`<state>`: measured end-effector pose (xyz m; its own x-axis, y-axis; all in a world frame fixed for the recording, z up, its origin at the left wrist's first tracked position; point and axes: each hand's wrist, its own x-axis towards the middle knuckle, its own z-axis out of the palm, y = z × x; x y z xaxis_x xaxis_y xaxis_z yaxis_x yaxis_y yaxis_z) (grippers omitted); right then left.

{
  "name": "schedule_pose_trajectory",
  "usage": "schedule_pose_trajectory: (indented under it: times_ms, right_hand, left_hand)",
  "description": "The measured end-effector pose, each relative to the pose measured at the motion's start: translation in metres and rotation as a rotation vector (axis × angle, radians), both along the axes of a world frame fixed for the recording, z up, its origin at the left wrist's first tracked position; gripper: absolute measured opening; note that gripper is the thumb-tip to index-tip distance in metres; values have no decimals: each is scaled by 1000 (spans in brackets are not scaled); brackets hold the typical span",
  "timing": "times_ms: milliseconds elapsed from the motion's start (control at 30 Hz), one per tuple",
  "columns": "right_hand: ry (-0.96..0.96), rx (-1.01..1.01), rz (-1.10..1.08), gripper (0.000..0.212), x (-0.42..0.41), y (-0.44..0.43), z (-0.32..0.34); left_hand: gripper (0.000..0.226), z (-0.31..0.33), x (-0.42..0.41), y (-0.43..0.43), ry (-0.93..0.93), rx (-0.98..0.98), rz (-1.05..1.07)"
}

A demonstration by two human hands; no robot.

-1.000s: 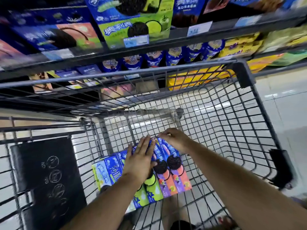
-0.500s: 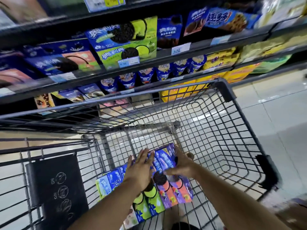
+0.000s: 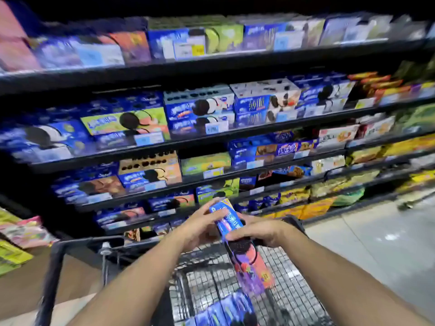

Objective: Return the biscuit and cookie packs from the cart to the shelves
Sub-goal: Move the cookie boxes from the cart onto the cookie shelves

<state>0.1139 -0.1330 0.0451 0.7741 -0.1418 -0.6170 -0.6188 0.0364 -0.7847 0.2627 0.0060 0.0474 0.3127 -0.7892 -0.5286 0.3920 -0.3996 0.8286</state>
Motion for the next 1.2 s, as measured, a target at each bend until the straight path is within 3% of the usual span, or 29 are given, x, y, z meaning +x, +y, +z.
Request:
schedule_pose_trajectory:
  times_ms: [133,267,367,567,733,867,1033,1200]
  right_hand:
    - [-89,-73,63,60,44,25,93]
    - [-113,-18,13,50,70,48,146]
    - [-101,-69,-18,71,79,58,173]
    - [-378,79,-147,62,112,90,225]
    - [-573,-83,-333,81,135,84,265]
    - [-682,-304,-255,113,138,55,301]
    - [-744,-526,-156,100,154,26,343]
    - [-745,-561,-99,93,183,-12,351]
  left_hand:
    - [61,82,35,37,-78,-107,76]
    - [42,144,72,75,-119,-199,348]
    - [31,184,100,107,-139,-324,516]
    - [27,247,134,145,-187,-478,725]
    - [31,281,149,147,-308,-625,652]
    - [43,296,167,152,-644,-542,432]
    - [34,314,196,145,-940,-357,274]
    - [42,331,206,110,-1093,-230,340]
